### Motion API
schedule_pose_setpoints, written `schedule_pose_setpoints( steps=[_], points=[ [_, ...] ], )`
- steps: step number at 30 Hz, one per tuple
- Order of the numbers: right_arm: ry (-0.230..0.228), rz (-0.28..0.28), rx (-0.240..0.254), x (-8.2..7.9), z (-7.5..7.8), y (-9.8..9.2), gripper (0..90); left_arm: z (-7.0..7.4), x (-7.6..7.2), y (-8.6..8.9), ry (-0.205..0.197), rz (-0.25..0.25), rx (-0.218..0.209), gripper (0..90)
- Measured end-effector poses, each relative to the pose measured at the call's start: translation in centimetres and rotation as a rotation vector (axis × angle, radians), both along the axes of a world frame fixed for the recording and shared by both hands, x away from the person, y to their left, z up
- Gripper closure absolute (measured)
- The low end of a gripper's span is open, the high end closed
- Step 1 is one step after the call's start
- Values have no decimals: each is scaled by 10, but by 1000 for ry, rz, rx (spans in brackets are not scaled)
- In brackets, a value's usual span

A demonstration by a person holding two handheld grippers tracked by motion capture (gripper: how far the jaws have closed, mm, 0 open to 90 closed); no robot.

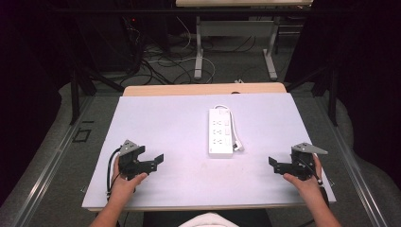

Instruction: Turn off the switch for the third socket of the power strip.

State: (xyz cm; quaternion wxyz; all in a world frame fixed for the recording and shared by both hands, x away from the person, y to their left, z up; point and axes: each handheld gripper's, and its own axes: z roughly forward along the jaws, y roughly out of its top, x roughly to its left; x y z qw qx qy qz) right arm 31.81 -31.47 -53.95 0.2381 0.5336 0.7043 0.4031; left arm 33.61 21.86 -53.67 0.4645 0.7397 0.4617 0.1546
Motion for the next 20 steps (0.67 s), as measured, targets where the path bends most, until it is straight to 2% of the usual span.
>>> schedule_pose_setpoints(
  steps=[14,20],
  points=[
    [5,12,-17,1,-7,0,0,0,0,0,-2,7,1,89],
    [12,4,-1,1,-8,-1,0,-1,1,0,-4,8,-2,88]
  ],
)
